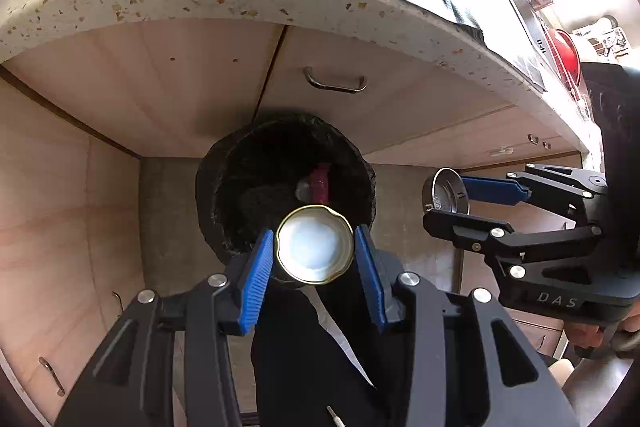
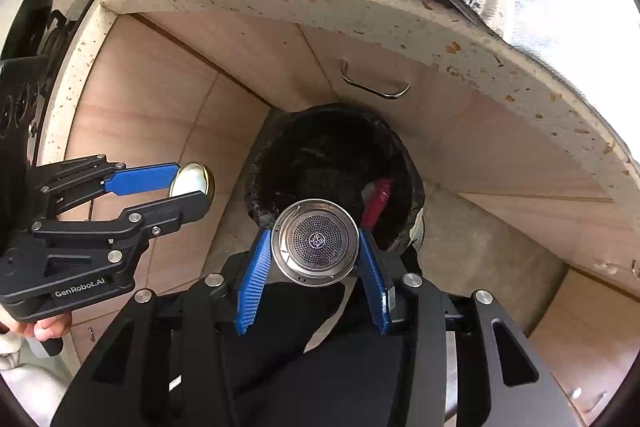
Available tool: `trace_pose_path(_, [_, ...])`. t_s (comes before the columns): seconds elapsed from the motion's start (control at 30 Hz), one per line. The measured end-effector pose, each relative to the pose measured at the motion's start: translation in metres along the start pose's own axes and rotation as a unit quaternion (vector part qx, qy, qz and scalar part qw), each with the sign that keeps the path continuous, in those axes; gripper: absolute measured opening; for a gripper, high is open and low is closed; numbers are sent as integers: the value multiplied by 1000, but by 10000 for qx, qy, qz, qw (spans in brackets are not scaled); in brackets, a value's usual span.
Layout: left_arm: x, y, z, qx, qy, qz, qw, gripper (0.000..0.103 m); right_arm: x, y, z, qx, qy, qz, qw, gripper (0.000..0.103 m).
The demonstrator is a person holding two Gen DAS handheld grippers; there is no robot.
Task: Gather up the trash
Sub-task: 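Lower both held items over the trash bin and open both tools, then raise both tools back toward the mat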
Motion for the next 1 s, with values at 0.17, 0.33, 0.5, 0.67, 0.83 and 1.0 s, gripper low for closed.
trace_pose_path(0.17, [-4, 3, -3, 30, 39, 17, 10000, 50, -4, 6, 0, 60, -2, 56, 10000, 41])
trace_pose_path(0.33, [-8, 5, -5, 44, 80, -38, 10000, 52, -8, 7, -2, 47, 4, 93, 9999, 42])
trace_pose_path(0.5, [-17, 6, -7, 18, 187, -54, 9998, 52, -13, 6, -5, -9, 45, 144, 9999, 43])
trace_pose_path(0.67, [-27, 8, -14, -11, 336, -93, 9994, 52, -21, 5, -10, -85, 125, 187, 9997, 43])
trace_pose_path(0.83, [-36, 9, -18, -57, 475, -105, 9988, 52, -31, 6, -15, -171, 221, 239, 9993, 43])
trace_pose_path(1.0, [-47, 14, -24, -61, 634, -82, 9979, 52, -43, 10, -18, -248, 330, 294, 9987, 43])
Point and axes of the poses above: each gripper's, at about its wrist camera, not at the fingertips, and x roughly the way its jaws point, y to its right, z to its underside, the point moved 3 cm from there along x, roughly the way its jaws point, and after that the axes turned 9 degrees about z, right-handed, at the moved point
